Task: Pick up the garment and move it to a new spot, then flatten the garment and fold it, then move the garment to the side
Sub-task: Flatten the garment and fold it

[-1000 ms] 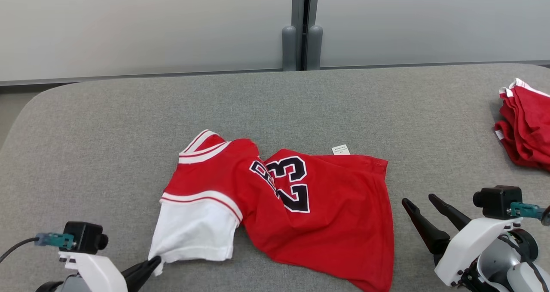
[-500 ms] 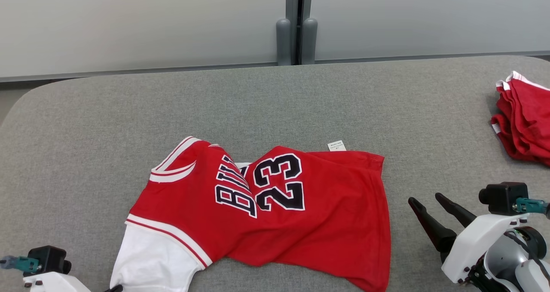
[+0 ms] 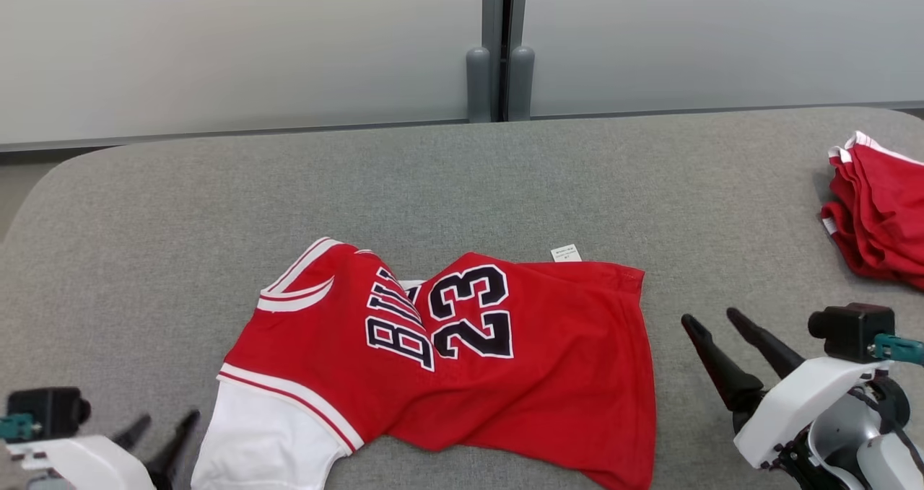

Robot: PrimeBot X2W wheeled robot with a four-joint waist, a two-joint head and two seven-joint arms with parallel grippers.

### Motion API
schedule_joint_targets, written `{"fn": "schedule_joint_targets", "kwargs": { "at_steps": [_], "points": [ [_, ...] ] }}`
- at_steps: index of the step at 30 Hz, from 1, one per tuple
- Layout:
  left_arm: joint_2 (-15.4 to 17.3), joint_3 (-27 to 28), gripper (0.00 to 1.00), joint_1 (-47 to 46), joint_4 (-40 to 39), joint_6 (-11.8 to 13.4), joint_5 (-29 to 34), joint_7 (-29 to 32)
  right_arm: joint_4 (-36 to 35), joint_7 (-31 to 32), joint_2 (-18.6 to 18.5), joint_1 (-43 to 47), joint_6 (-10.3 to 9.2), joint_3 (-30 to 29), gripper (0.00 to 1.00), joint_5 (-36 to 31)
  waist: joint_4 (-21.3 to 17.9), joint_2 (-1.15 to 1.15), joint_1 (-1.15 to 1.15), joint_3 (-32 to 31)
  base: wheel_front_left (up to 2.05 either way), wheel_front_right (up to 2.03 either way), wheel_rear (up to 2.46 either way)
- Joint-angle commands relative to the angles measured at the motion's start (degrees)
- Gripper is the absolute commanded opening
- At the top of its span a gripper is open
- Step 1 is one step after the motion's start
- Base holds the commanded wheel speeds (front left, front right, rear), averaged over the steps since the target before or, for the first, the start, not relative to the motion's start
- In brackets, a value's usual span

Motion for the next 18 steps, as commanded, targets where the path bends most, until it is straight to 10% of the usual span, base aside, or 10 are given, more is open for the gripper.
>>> {"fn": "schedule_joint_targets", "kwargs": {
  "at_steps": [1, 9, 18],
  "points": [
    [0.66, 1.33, 1.0, -0.43, -1.4, 1.58, 1.91, -2.66, -0.34, -1.47, -0.42, -0.3, 0.02, -0.52, 1.0, -1.03, 0.27, 0.0, 0.0, -0.56, 0.0, 0.0, 0.0],
    [-1.17, 4.23, 1.0, -1.27, -6.74, 10.34, 11.82, -16.56, -1.27, -10.56, 0.79, 0.02, 0.03, -2.09, 1.0, -5.32, 0.92, 0.0, 0.0, -4.74, 0.0, 0.0, 0.0],
    [-7.59, 7.78, 1.0, -0.91, -6.28, 13.04, 18.45, -23.11, -1.22, -18.79, 3.48, 0.47, 0.03, -2.81, 1.0, -8.61, 0.94, 0.0, 0.0, -5.48, 0.0, 0.0, 0.0]
  ]
}}
